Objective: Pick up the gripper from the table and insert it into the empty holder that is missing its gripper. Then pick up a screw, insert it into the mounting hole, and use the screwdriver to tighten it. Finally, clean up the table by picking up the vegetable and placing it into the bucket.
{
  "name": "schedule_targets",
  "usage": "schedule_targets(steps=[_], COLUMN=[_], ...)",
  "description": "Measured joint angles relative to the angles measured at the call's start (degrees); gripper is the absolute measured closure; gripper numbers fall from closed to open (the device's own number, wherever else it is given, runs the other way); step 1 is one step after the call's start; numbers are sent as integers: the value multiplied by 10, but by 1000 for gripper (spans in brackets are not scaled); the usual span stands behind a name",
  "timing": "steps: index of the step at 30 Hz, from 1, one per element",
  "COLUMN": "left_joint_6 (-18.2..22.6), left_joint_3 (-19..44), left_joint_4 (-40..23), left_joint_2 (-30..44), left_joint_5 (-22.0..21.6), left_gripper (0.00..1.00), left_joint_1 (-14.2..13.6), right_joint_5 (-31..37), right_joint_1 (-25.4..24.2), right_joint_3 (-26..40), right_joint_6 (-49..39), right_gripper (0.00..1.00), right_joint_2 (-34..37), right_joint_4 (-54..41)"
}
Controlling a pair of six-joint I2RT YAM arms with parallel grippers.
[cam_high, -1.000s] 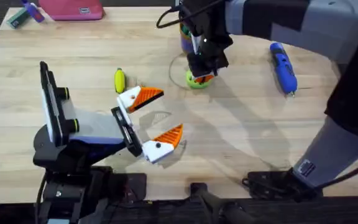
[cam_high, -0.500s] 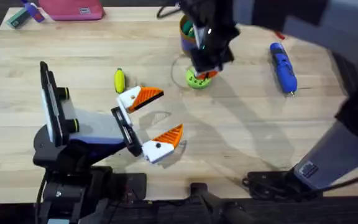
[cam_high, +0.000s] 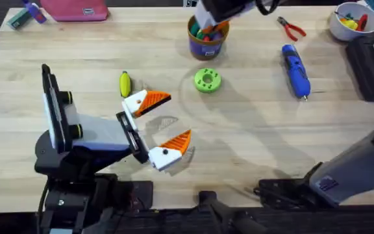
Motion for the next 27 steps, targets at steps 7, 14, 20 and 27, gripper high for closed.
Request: schedule_targets(steps=[7, 14, 20, 27], left_joint_6=[0, 0, 0, 0], left_joint_3=[0, 0, 0, 0], left_joint_4=[0, 0, 0, 0], left_joint_2=[0, 0, 0, 0], left_joint_5=[0, 0, 0, 0], left_gripper=[15, 15, 15, 15], left_joint_1=[0, 0, 0, 0], right_joint_5=[0, 0, -15, -47], right_joint_1=[64, 130, 181, 195], right_joint_3=[10, 43, 45, 46], right_joint_6=[-49, -114, -194, -266], right_gripper=[995, 995, 995, 995], right_joint_2=[13, 54, 61, 62], right_joint_4=[-5, -18, -18, -6])
